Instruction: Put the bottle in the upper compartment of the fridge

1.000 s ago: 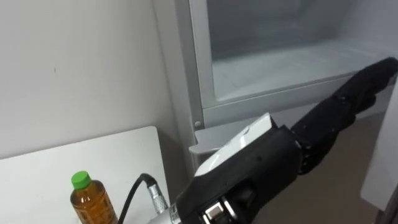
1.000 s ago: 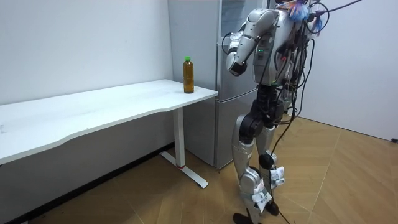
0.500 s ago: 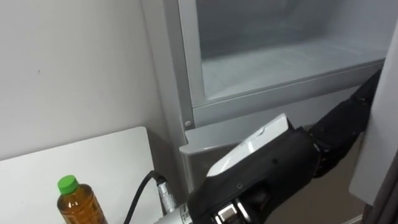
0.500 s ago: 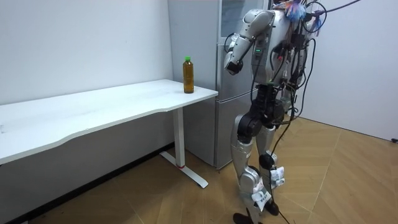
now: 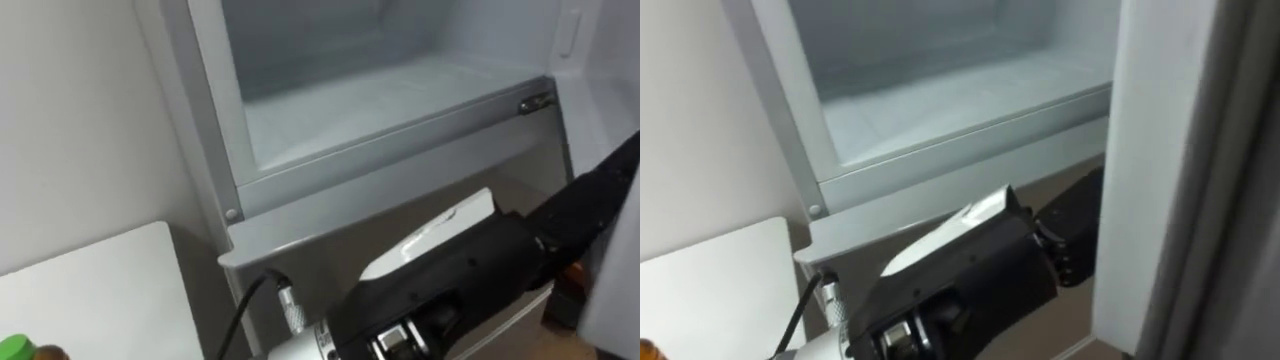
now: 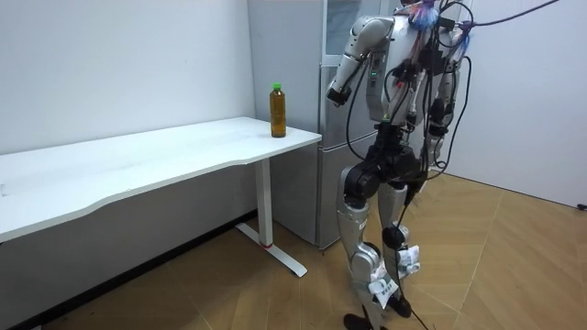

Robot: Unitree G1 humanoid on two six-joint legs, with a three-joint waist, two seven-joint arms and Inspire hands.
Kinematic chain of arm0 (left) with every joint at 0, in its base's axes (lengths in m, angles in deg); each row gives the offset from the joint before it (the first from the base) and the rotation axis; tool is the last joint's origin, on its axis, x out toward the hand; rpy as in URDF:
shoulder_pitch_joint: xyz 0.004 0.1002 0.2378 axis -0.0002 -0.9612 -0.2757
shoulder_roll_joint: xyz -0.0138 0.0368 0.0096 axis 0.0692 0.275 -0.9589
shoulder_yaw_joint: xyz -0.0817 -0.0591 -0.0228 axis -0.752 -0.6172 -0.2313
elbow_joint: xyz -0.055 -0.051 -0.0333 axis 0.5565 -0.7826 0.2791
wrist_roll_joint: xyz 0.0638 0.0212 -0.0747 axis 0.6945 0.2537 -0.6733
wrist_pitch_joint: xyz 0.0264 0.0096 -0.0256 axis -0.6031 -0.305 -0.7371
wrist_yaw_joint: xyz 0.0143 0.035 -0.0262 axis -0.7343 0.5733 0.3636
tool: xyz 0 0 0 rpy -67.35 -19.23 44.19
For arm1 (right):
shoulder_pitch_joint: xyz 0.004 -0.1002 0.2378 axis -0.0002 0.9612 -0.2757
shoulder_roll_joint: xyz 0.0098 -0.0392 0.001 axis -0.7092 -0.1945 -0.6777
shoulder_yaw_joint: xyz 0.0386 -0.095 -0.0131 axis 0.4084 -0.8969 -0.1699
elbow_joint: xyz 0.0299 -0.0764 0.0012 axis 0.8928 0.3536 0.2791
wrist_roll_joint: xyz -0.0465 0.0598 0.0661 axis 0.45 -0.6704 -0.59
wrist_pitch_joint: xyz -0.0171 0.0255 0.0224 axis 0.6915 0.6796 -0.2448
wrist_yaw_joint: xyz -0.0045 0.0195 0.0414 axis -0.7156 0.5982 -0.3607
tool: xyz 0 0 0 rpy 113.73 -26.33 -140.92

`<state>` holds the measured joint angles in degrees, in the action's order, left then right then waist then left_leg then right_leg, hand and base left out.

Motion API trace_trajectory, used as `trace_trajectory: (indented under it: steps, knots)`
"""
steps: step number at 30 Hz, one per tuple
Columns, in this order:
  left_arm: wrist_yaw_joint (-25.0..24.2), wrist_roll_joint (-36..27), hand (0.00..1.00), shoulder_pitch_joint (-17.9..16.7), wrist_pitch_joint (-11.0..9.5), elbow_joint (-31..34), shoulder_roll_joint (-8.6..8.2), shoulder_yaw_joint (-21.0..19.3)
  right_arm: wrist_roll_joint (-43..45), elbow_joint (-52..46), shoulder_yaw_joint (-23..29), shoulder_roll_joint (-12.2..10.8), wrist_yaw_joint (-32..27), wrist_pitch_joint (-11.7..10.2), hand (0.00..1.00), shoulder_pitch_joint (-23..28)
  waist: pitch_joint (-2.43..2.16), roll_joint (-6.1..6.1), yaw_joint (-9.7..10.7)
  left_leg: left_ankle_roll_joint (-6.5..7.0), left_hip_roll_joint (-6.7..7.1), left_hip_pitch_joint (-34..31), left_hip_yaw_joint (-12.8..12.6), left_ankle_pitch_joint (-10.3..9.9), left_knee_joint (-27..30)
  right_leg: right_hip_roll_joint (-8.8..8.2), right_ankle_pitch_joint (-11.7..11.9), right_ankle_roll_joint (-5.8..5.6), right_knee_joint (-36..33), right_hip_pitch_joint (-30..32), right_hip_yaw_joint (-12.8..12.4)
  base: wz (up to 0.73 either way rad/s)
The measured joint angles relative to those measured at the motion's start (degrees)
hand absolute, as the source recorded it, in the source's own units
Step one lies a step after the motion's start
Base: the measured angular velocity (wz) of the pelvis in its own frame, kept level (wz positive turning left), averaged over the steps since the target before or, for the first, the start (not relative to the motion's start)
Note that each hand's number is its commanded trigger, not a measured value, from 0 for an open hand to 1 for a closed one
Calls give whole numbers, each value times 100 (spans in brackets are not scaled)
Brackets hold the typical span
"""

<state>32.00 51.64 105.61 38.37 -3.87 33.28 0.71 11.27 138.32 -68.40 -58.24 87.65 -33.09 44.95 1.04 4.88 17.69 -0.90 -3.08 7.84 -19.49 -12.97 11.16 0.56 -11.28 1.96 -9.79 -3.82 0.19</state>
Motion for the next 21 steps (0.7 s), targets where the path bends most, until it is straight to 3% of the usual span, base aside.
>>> trace_trajectory:
  steps: [3,13,16,19,21]
  knots:
    - [-8,-2,0,1,-82,-94,5,1,42,36,12,66,-3,6,0,79,21,-11,62,-1,-27,68,-117,-1,-28,37,15,13,-3,-2,-57,-14]
    - [-17,-233,0,21,-97,-225,21,1,286,185,63,155,25,9,0,143,24,-16,121,-18,-97,93,-257,-11,-38,174,81,103,-15,88,-281,-12]
    - [-9,-404,0,38,-110,-314,16,4,291,195,61,158,33,55,0,153,23,-15,115,-34,-141,122,-398,-20,-38,220,100,134,-4,91,-340,-12]
    - [-10,-465,0,55,-113,-348,-1,9,230,196,45,162,35,55,0,160,18,-8,114,-45,-162,129,-418,-27,-21,255,111,151,1,104,-434,-16]
    - [-13,-479,0,61,-128,-351,-37,31,220,188,36,179,34,55,0,159,-9,30,122,-51,-173,72,-431,-31,20,265,120,159,-19,178,-478,-18]
